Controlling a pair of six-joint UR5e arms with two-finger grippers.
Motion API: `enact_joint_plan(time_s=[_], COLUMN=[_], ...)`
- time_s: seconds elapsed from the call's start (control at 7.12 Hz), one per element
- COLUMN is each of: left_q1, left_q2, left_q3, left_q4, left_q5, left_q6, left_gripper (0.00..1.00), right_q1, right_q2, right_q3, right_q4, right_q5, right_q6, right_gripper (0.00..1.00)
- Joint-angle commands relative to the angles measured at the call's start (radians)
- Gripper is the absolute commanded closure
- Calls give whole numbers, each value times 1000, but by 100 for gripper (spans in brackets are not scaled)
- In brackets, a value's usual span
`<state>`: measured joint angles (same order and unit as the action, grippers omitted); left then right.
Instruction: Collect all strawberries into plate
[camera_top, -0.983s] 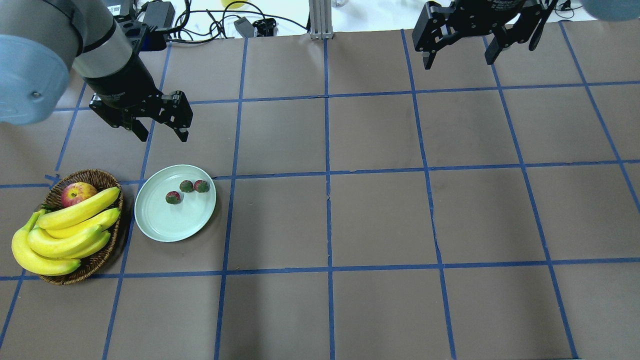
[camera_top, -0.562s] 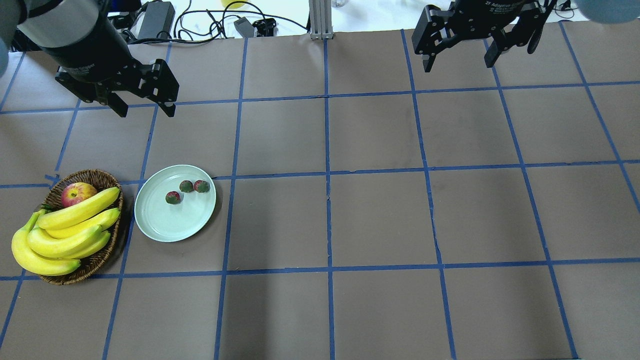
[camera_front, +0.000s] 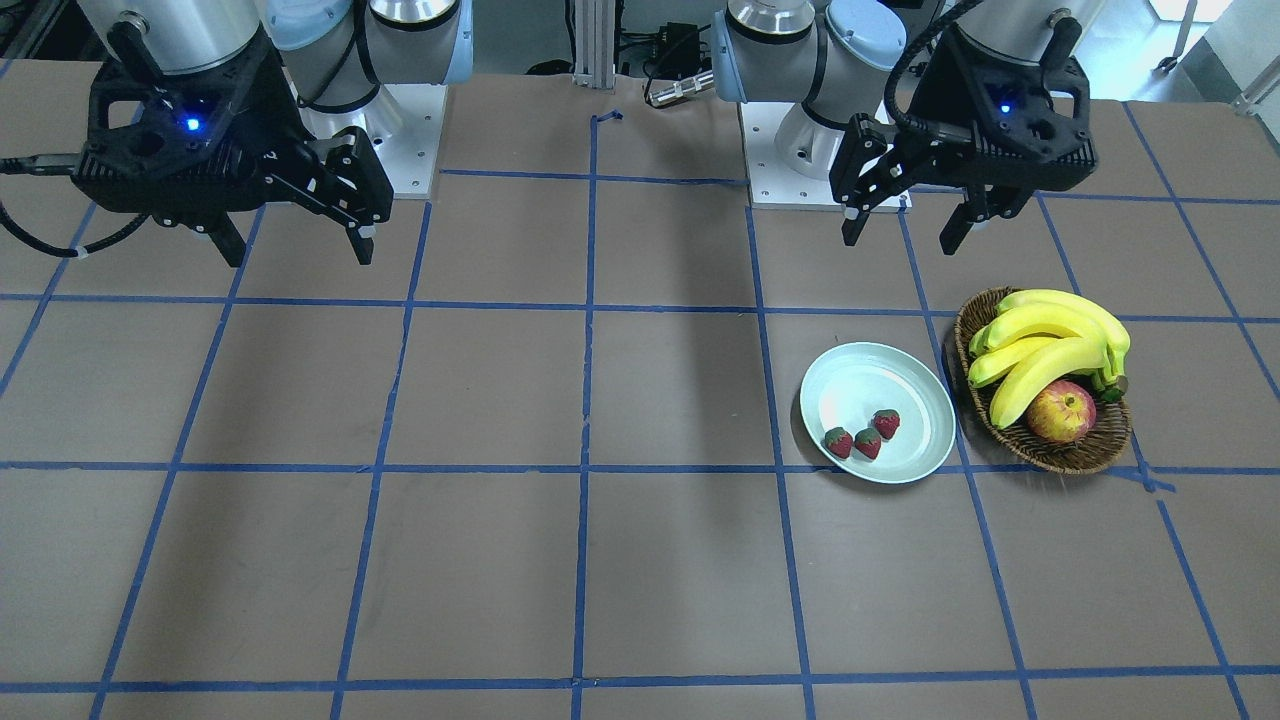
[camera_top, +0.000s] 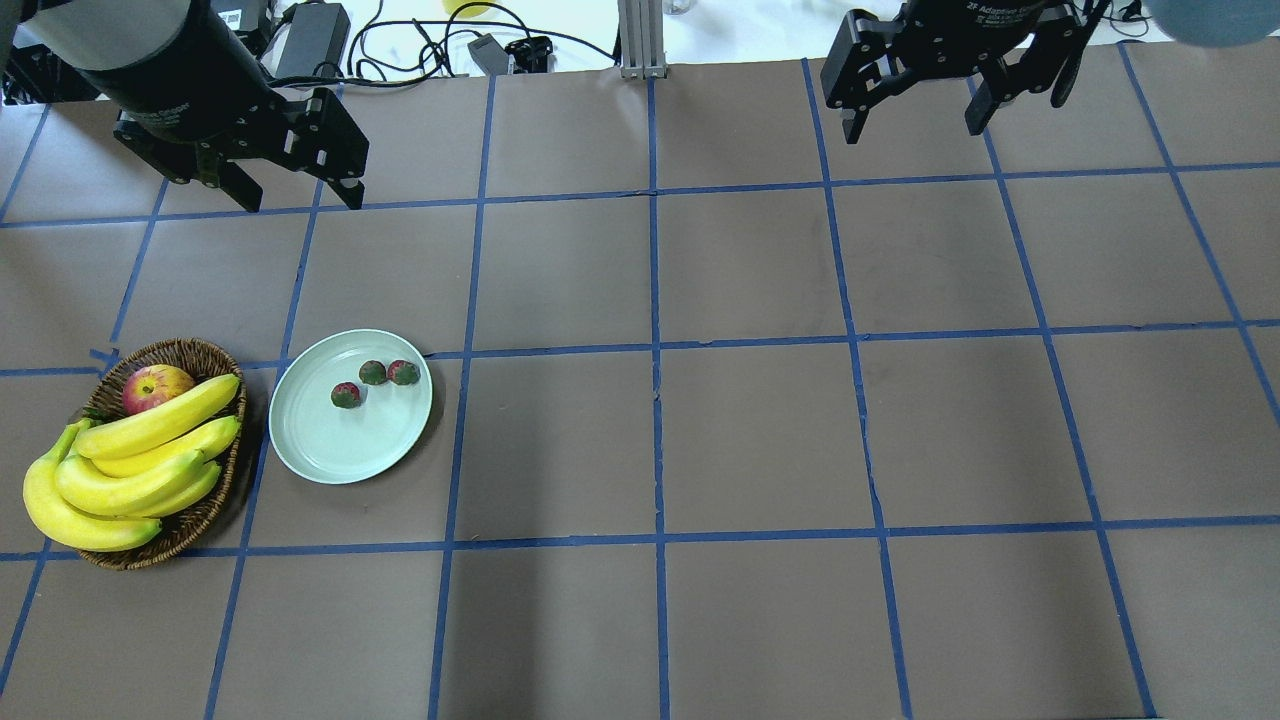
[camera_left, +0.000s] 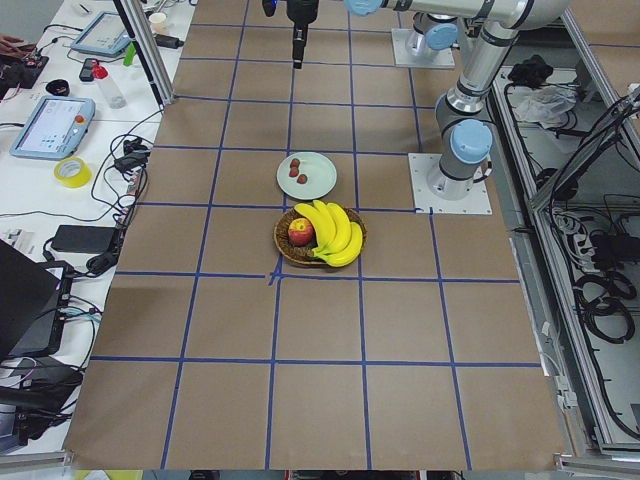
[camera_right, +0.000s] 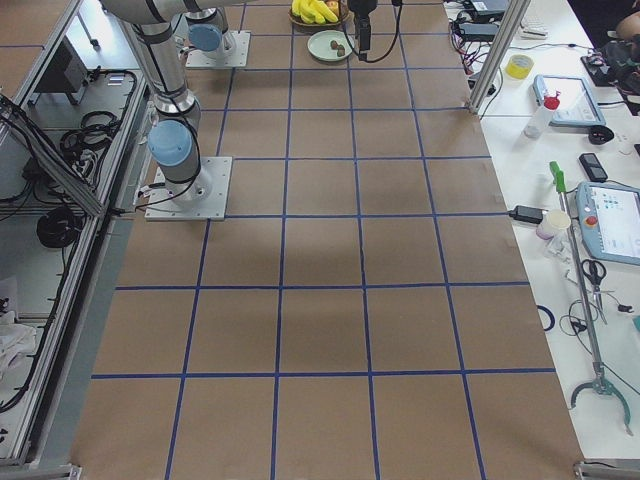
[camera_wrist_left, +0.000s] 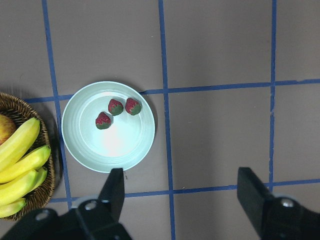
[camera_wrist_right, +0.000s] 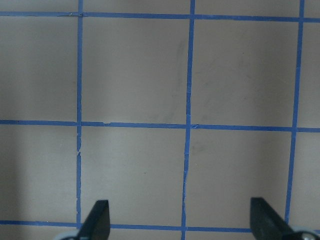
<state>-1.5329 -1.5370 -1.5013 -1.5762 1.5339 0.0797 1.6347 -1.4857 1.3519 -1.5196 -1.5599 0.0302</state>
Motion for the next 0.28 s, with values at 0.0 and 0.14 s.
enact_joint_plan(time_s=[0.0,0.14], left_q1=[0,0], left_q2=[0,4], left_q3=[3,6], left_q4=[4,4], left_q5=[9,40], left_q6=[3,6], left_gripper=[12,6], right_q1=[4,4], right_q2=[-2,-2], right_q3=[-2,-1], right_q4=[-1,-1], right_q5=[-3,-12], right_q6=[16,16], right_gripper=[0,0])
